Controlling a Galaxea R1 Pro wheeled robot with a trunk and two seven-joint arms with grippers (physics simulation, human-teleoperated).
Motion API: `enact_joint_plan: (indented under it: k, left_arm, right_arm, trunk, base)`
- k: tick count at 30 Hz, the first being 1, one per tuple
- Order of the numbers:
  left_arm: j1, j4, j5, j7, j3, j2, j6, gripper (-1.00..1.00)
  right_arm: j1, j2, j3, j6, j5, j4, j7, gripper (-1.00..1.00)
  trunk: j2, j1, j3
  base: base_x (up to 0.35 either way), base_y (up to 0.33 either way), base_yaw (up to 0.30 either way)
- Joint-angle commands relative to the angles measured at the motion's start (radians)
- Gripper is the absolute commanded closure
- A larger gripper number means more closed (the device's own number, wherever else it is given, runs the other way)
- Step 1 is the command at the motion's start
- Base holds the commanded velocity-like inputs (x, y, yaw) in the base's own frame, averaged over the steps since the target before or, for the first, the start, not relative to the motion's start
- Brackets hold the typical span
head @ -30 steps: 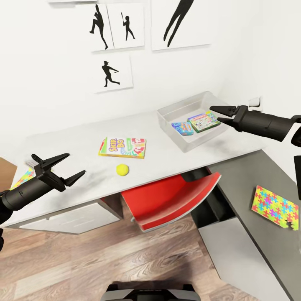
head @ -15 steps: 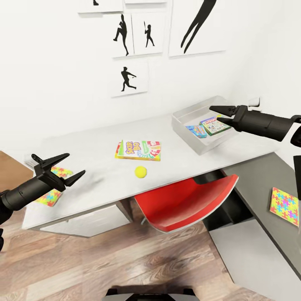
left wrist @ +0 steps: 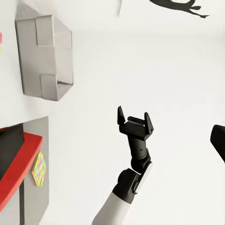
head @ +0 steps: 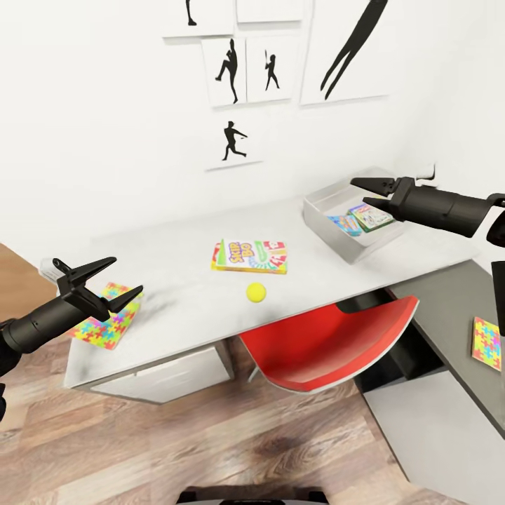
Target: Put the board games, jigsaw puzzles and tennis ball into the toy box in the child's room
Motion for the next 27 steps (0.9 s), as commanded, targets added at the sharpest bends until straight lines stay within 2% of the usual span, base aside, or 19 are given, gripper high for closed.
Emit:
enact_joint_plan:
  k: [1,27]
  left_arm:
    - [-0.001,0.0,0.01,0.01,0.001,0.0,0.003,-1.0]
    - [-0.001,0.0,0.01,0.01,0.0,0.0,0.003,-1.0]
  right_arm:
    - [-0.001,-0.001,0.001,0.001,-0.01,0.0,-0.01,-1.0]
    - [-0.001,-0.002,0.03,0.001,-0.009,0.0,-0.012,-1.0]
  trunk:
    - [-0.002,0.001,0.0]
    - [-0.002,0.001,0.042]
  base:
    - [0.0,0.047,0.0]
    - [0.0,0.008,0.0]
